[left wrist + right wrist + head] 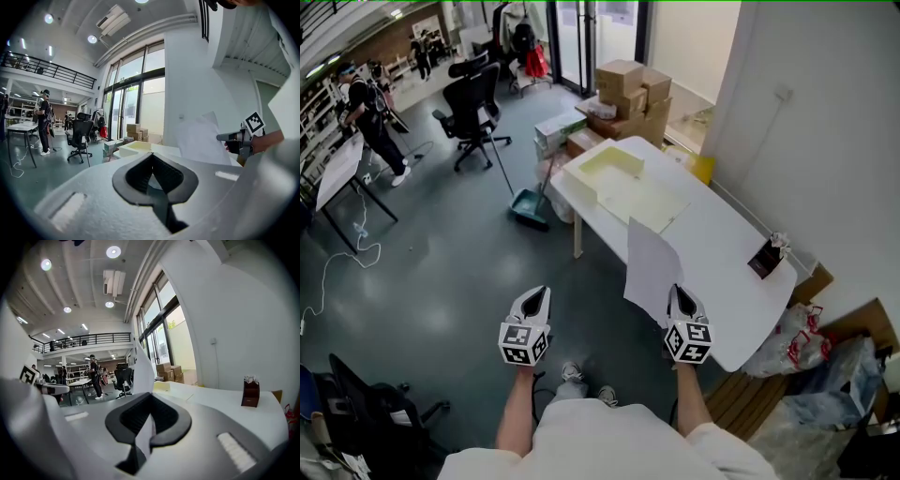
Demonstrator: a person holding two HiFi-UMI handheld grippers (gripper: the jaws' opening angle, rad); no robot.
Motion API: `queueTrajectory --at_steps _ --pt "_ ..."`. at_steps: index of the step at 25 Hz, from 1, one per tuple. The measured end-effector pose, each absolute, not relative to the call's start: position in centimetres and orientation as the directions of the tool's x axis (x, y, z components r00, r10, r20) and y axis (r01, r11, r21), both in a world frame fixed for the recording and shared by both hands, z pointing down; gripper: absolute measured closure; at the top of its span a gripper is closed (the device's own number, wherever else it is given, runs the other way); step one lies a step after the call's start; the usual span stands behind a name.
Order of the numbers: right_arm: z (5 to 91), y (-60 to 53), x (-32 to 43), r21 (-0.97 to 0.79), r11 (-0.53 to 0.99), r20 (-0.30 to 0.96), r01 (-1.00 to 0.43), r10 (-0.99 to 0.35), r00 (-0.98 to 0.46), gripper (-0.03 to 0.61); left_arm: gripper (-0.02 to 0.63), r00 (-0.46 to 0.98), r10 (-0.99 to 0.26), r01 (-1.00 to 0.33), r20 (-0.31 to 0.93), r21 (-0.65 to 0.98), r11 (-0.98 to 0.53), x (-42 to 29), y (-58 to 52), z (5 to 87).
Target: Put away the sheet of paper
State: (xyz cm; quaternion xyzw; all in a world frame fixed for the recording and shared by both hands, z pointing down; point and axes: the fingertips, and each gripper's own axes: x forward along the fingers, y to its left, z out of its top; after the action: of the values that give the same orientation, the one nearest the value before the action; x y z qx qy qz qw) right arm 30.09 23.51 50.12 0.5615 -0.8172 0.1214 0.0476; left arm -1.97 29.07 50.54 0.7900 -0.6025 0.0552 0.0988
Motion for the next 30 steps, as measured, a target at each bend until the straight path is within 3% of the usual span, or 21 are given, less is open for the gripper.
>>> queueTrajectory --at_steps 16,30 --pt "50.4 12.9 26.5 -0.124 0.293 0.208 -0.948 -0.926 -0.314 0.577 0.611 0.33 -0.927 -0.943 0.178 0.112 -0.314 -5.3 16.9 51.6" --pt "49.8 2.1 18.8 -0.092 0.243 0.205 -0.966 -0.944 -0.258 0.577 0.611 0.38 -0.912 -0.922 0.155 0.137 -0.361 -13.5 3.9 52.0"
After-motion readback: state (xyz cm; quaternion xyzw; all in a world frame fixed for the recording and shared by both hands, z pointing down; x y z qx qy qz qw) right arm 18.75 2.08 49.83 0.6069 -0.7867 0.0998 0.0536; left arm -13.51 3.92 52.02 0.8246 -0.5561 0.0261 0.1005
